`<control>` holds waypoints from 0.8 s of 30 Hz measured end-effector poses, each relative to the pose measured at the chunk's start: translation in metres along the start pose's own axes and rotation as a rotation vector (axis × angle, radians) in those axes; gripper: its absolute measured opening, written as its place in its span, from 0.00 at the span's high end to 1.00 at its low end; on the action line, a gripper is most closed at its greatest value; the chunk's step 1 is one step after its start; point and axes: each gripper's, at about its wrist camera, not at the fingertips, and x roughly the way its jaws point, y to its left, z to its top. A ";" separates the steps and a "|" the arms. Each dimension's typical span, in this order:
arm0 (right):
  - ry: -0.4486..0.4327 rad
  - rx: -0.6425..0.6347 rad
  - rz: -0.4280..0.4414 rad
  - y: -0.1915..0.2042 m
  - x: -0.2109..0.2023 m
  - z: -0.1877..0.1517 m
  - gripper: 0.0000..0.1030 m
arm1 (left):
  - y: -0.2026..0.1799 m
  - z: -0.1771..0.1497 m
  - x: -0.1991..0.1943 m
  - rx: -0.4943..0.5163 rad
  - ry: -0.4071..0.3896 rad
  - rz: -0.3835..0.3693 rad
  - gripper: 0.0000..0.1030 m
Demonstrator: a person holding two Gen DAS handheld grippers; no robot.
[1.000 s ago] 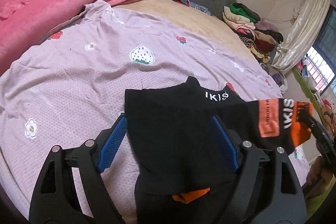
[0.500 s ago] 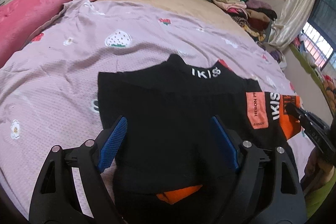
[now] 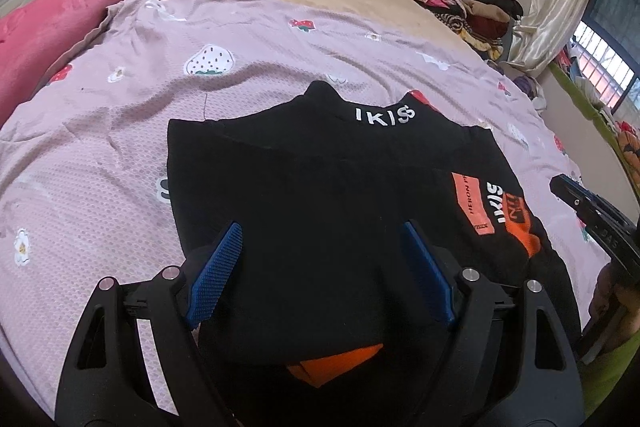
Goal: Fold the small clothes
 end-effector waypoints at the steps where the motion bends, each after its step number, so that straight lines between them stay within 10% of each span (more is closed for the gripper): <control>1: 0.001 -0.003 0.002 0.001 0.000 0.000 0.74 | 0.000 0.000 0.000 0.000 0.001 0.005 0.29; 6: 0.033 -0.030 0.058 0.015 0.003 -0.006 0.71 | -0.006 -0.005 0.005 0.026 0.035 0.014 0.29; 13: 0.079 -0.095 0.138 0.048 0.012 -0.013 0.67 | -0.016 -0.019 0.017 0.093 0.111 0.019 0.66; 24: 0.218 -0.153 0.031 0.056 0.044 -0.032 0.66 | -0.007 -0.029 0.019 0.083 0.137 0.004 0.66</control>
